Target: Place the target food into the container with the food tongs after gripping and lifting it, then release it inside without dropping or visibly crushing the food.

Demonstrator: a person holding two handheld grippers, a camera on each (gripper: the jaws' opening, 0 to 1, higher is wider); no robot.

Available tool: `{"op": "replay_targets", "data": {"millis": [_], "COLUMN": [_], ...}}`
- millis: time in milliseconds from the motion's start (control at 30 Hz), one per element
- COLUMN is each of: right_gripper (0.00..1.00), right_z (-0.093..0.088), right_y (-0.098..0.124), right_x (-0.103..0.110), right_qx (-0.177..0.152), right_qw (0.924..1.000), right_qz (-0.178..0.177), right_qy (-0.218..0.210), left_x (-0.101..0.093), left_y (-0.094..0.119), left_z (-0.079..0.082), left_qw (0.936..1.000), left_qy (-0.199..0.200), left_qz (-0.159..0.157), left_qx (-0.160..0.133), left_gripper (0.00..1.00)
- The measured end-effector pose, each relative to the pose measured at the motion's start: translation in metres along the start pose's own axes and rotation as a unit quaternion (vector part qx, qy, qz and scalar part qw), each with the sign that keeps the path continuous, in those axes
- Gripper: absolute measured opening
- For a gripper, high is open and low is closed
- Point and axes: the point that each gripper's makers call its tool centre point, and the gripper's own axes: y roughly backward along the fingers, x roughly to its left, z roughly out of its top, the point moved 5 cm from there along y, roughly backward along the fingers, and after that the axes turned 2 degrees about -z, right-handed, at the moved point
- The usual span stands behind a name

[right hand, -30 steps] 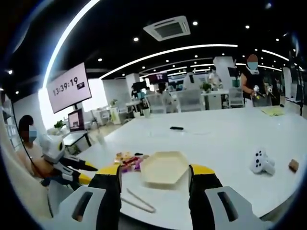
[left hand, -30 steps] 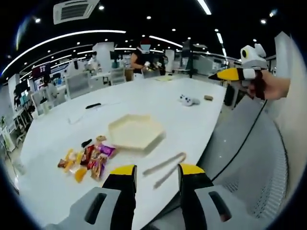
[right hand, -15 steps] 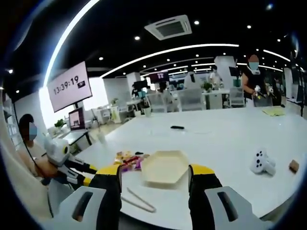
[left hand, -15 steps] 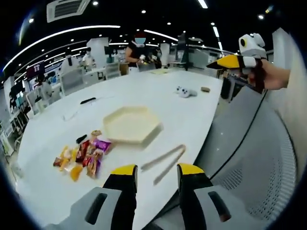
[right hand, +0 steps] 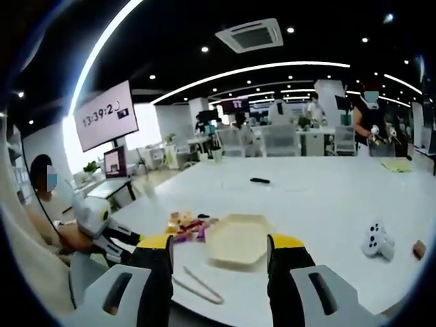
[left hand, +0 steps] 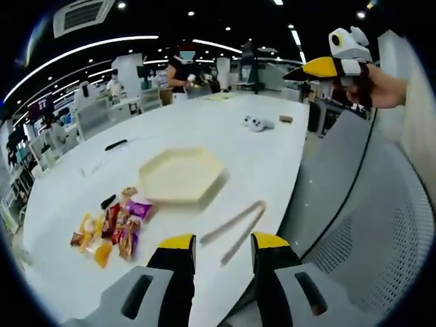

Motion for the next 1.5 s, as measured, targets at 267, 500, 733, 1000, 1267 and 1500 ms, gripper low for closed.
{"op": "replay_targets", "data": {"millis": [267, 500, 733, 1000, 1267, 1500], "right_gripper": [0.55, 0.55, 0.55, 0.55, 0.55, 0.55], "right_z": [-0.004, -0.005, -0.005, -0.001, -0.002, -0.002], "right_y": [0.004, 0.005, 0.004, 0.000, 0.000, 0.000], "right_x": [0.004, 0.004, 0.005, 0.006, 0.006, 0.006], "right_qx": [0.008, 0.009, 0.014, 0.015, 0.017, 0.018], "right_qw": [1.0000, 0.9999, 0.9999, 0.9999, 0.9998, 0.9998], "right_qz": [-0.002, -0.005, -0.004, -0.001, 0.000, -0.001], "right_qy": [0.000, -0.001, 0.000, 0.005, 0.006, 0.003], "left_x": [0.003, 0.000, 0.003, 0.006, 0.003, 0.003], "left_y": [-0.005, -0.010, -0.019, -0.026, -0.031, -0.034], "left_z": [-0.012, -0.016, -0.014, -0.021, -0.030, -0.033], "left_qw": [0.9999, 0.9998, 0.9998, 0.9995, 0.9990, 0.9988], "left_qy": [0.009, 0.011, 0.006, 0.013, 0.020, 0.024], "left_qz": [-0.004, -0.011, -0.016, -0.020, -0.026, -0.029], "left_qx": [0.007, 0.012, 0.013, 0.020, 0.029, 0.032], "left_gripper": [0.31, 0.31, 0.31, 0.31, 0.31, 0.31]}}
